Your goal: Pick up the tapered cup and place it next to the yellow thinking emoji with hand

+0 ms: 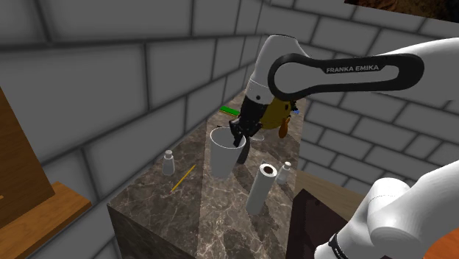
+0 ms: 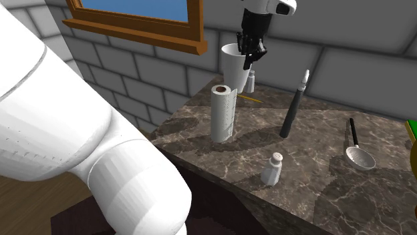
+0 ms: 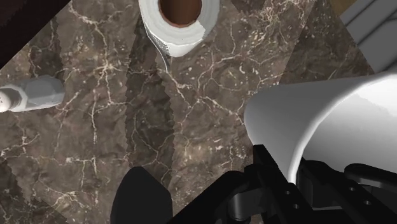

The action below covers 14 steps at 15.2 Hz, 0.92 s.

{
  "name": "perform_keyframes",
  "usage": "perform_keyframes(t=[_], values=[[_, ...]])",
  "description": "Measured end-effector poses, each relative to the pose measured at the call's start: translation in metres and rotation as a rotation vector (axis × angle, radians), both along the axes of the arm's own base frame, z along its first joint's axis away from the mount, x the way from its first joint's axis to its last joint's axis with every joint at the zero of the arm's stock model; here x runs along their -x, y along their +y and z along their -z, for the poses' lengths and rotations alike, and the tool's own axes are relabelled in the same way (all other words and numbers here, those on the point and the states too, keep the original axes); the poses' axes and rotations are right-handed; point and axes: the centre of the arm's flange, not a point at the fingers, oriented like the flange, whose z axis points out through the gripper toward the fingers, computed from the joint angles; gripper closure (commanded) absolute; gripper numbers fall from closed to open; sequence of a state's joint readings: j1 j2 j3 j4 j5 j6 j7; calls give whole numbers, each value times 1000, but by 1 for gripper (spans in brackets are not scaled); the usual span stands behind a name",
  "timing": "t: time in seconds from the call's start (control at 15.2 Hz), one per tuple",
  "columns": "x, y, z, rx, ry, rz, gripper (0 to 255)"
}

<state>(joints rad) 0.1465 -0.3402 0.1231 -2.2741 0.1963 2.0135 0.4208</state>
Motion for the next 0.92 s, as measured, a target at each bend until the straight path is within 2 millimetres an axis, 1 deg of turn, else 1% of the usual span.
perform_keyframes(t=[0.73, 0.92], values=[[0, -1, -57, 0, 0, 0, 255], [0, 2, -75, 0, 0, 0, 255]])
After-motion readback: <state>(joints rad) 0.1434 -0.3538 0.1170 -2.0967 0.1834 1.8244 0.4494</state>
